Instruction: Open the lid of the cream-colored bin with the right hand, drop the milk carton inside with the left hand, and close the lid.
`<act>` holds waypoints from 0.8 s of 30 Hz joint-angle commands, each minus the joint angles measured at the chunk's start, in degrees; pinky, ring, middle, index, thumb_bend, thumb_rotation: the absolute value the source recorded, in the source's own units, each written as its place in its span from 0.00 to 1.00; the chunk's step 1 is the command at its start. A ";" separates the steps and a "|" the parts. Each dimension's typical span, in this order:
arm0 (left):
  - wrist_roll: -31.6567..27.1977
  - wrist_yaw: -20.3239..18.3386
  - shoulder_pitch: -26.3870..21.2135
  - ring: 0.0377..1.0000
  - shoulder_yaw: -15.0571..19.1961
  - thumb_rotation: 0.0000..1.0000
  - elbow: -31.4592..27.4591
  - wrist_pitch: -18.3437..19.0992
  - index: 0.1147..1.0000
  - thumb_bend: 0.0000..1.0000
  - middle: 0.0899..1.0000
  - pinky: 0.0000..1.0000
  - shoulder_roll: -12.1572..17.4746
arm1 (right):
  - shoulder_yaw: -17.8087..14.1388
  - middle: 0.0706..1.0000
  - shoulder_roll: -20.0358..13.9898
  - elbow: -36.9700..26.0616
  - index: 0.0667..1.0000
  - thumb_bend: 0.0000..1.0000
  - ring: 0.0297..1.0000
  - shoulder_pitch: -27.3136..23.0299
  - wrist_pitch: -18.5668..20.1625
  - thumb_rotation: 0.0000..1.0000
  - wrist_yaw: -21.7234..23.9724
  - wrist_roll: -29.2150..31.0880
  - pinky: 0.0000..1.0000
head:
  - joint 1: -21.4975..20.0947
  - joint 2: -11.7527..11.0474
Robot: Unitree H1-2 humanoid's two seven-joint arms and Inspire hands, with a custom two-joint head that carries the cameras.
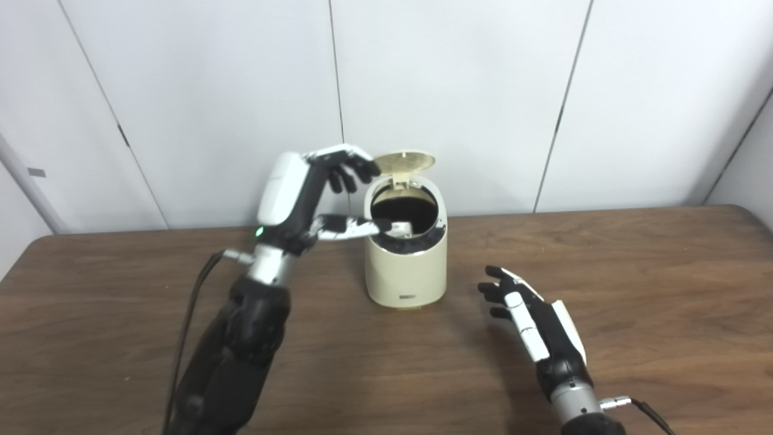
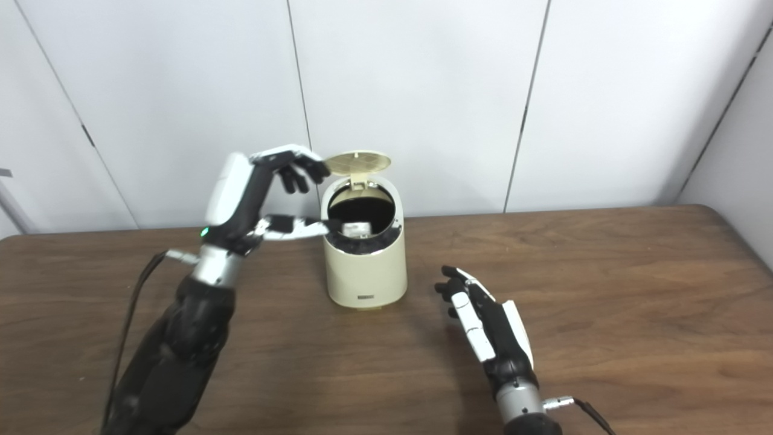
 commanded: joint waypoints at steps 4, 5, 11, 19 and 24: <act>-9.82 -3.82 3.93 0.42 4.94 0.05 -7.84 7.37 0.43 0.54 0.49 0.35 -0.50 | -1.02 0.79 -0.31 -1.53 0.84 0.42 0.83 -1.85 -1.87 1.00 0.34 1.19 0.76 | 0.30 -0.04; -10.70 -4.27 4.57 0.44 5.52 0.05 -8.49 8.57 0.43 0.53 0.51 0.37 -0.66 | -1.18 0.80 -0.47 -1.58 0.84 0.43 0.84 -1.82 -1.93 1.00 0.45 1.34 0.76 | 0.27 0.01; -15.30 -5.02 8.26 0.45 9.30 0.07 -10.73 13.78 0.43 0.51 0.51 0.38 -1.31 | -2.41 0.83 -0.97 -1.89 0.85 0.45 0.85 -1.87 -2.47 1.00 0.44 3.03 0.80 | 0.61 0.20; -19.33 -7.38 11.79 0.47 11.09 0.07 -12.85 19.65 0.43 0.50 0.54 0.42 -0.93 | -4.36 0.92 -1.55 -0.39 0.91 0.53 0.92 -4.22 -4.41 0.98 -0.02 4.76 0.85 | 1.25 0.71; -22.93 -11.34 13.90 0.69 10.33 0.40 -15.08 28.24 0.77 0.46 0.77 0.63 -1.10 | -3.84 0.96 -3.42 0.28 0.94 0.54 0.94 -6.61 -4.54 0.98 0.22 2.90 0.85 | 1.28 0.97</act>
